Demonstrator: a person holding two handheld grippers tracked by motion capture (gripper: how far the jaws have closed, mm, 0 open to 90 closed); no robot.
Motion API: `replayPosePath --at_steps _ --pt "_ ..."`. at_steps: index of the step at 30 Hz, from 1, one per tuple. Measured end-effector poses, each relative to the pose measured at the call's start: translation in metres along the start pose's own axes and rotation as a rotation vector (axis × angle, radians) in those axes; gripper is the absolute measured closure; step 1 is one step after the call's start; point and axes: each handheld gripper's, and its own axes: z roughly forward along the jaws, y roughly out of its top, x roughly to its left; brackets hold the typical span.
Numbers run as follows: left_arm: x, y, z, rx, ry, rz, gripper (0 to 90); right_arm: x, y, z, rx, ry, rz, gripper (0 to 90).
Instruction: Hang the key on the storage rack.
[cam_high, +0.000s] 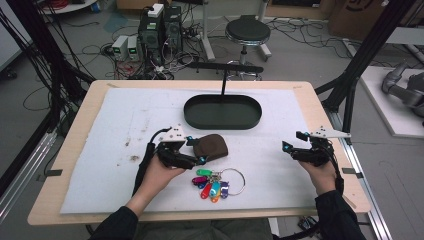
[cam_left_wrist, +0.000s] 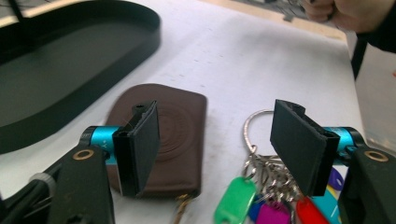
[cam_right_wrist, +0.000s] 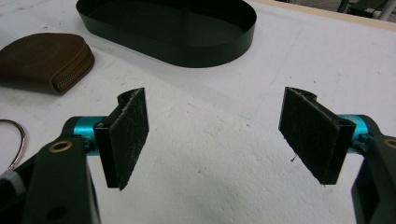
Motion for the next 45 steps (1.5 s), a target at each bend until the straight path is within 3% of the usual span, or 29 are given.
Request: replayPosePath --at_steps 8,17,18,24,26,32,37,40,45 --pt "-0.011 0.008 0.034 0.059 -0.094 0.041 39.0 0.001 0.000 0.000 -0.002 0.003 -0.006 24.9" --pt "-0.015 0.009 0.060 0.123 -0.118 0.059 49.6 0.003 -0.001 -0.001 0.007 0.007 -0.017 24.9" --pt "-0.016 0.011 0.068 0.156 -0.120 0.062 50.4 0.003 -0.001 -0.002 0.008 0.006 -0.017 24.9" --pt "-0.018 0.012 0.085 0.213 -0.115 0.068 56.1 0.003 -0.006 -0.006 0.002 -0.001 -0.023 27.2" --pt "-0.019 0.010 0.093 0.257 -0.116 0.080 58.7 0.001 -0.008 -0.010 -0.001 -0.010 -0.016 27.3" --pt "-0.019 0.006 0.103 0.323 -0.100 0.102 65.4 -0.003 -0.011 -0.015 -0.010 -0.019 0.000 27.2" --pt "-0.020 0.006 0.102 0.329 -0.091 0.108 70.9 -0.003 -0.011 -0.015 -0.012 -0.018 -0.003 27.3" --pt "-0.025 0.005 0.101 0.331 -0.077 0.145 76.0 -0.002 -0.011 -0.014 -0.008 -0.015 -0.005 27.3" --pt "-0.025 0.004 0.101 0.328 -0.084 0.140 85.1 -0.003 -0.011 -0.014 -0.012 -0.017 -0.010 27.3"
